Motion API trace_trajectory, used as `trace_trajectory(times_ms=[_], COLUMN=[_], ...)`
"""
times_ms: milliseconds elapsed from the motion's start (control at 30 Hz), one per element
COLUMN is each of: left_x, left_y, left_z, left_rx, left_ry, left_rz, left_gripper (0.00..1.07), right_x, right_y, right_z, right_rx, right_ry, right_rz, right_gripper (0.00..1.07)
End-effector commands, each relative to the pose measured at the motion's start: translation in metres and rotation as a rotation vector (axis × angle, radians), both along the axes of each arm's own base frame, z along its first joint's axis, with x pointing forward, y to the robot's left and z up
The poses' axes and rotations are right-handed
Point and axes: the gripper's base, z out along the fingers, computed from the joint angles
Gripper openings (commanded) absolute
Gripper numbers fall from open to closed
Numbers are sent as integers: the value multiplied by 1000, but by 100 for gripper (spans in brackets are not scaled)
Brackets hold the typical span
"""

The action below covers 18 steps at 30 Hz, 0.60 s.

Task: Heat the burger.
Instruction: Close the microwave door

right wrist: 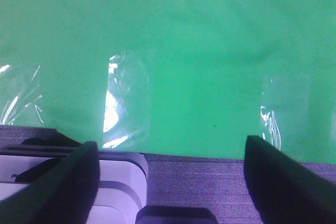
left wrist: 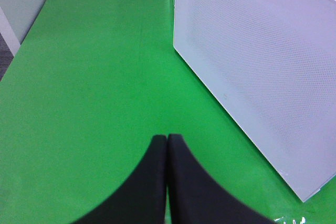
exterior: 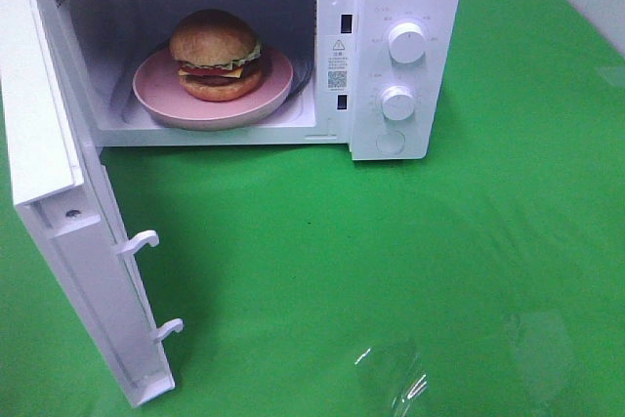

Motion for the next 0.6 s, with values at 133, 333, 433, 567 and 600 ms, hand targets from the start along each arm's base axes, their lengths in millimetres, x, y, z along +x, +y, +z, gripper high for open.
trace_trajectory(times_ms=[133,333,433,567,600], left_x=[-3,-3,-3,-3,-3], left_y=[0,0,0,0,0], left_z=[0,0,0,0,0], left_rx=[0,0,0,0,0], left_ry=[-33,-33,-33,-33,-33], left_rz=[-6,-6,-6,-6,-5], left_gripper=[0,0,0,0,0], right_x=[-46,-79,-96,-109,-114], right_y=[-11,-18,-22,-24,-25], right_z=[-26,-40,-36,-28,-26], right_rx=[5,10,38,58,67], right_ry=[0,-64,-207,-383,-445], right_rz=[-16,4,11,43,61], right_gripper=[68,63,60,55,54])
